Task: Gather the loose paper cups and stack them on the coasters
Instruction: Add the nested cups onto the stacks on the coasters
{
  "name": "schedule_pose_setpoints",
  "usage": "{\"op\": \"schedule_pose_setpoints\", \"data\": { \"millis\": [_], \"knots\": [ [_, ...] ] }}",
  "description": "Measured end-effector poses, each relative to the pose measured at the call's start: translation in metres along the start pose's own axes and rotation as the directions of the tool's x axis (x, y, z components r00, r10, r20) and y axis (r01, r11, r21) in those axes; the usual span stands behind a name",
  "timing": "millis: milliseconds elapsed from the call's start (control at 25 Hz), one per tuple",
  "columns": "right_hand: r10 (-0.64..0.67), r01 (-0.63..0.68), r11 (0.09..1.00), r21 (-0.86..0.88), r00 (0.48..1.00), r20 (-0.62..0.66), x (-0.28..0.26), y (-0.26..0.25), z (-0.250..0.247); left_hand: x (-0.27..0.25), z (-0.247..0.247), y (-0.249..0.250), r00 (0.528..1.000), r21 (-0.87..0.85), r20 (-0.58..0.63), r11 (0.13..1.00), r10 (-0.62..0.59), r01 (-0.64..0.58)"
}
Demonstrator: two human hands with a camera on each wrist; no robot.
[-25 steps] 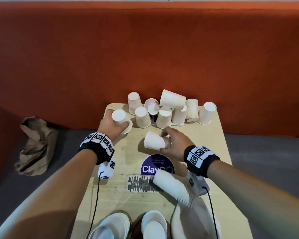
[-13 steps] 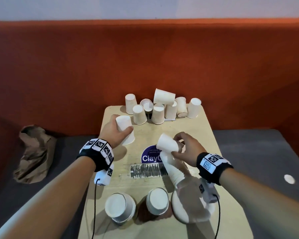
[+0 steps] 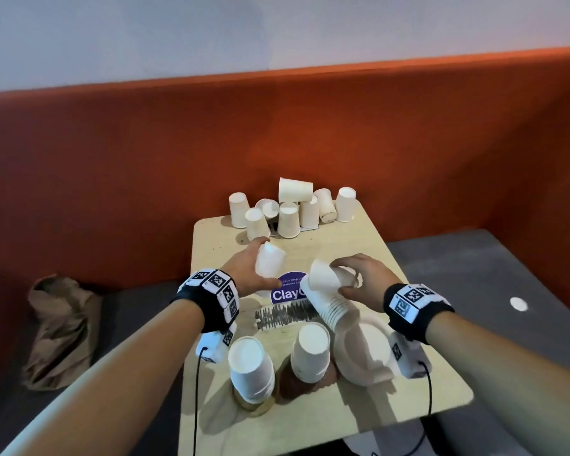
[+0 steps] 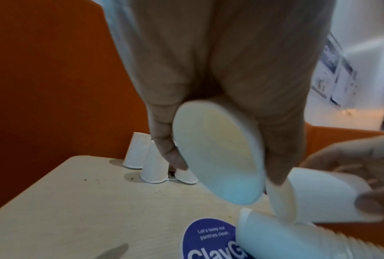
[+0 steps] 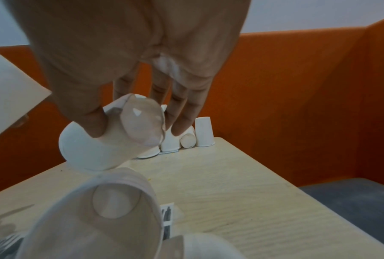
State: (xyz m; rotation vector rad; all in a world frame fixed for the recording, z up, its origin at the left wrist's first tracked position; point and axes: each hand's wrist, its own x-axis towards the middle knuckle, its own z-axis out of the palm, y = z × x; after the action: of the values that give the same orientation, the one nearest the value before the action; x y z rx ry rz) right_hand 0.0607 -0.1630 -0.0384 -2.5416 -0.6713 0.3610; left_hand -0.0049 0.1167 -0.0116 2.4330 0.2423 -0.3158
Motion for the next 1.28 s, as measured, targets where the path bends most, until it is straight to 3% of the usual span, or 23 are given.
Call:
{"op": "schedule_pose_setpoints", "data": {
  "millis": [200, 480, 760, 880, 1080, 1200, 1280],
  "knots": [
    [0.050, -0.047, 0.998, 0.042, 0.996, -0.070, -0.015, -0.003, -0.004, -0.008, -0.002, 0.010, 0.998, 0.110, -0.053, 0.993, 0.043, -0.037],
    [0.053, 0.003, 0.916, 0.400, 0.990, -0.129, -0.026, -0.011, -0.022, -0.004, -0.010, 0.035, 0.982, 0.194, 0.053, 0.962, 0.183, -0.190],
    [0.004, 0.034, 0.898, 0.439, 0.996, -0.084, -0.017, -0.016, -0.019, 0.010, 0.001, 0.057, 0.941, 0.181, 0.234, 0.940, 0.245, -0.290],
    [0.004, 0.038, 0.883, 0.468, 0.996, -0.089, -0.011, -0.021, -0.018, 0.017, 0.005, 0.062, 0.925, 0.195, 0.225, 0.916, 0.306, -0.350],
    [0.003, 0.094, 0.822, 0.561, 0.986, -0.169, 0.002, -0.038, -0.018, 0.023, 0.006, 0.058, 0.959, 0.289, 0.122, 0.915, 0.255, -0.280],
    [0.065, 0.043, 0.751, 0.659, 0.988, -0.139, 0.013, -0.045, -0.012, 0.024, 0.009, 0.046, 0.974, 0.225, 0.069, 0.948, 0.217, -0.227],
    [0.112, -0.074, 0.829, 0.554, 0.993, -0.036, 0.024, -0.039, -0.002, 0.024, 0.011, 0.032, 0.989, 0.153, 0.067, 0.979, 0.129, -0.138]
  ]
}}
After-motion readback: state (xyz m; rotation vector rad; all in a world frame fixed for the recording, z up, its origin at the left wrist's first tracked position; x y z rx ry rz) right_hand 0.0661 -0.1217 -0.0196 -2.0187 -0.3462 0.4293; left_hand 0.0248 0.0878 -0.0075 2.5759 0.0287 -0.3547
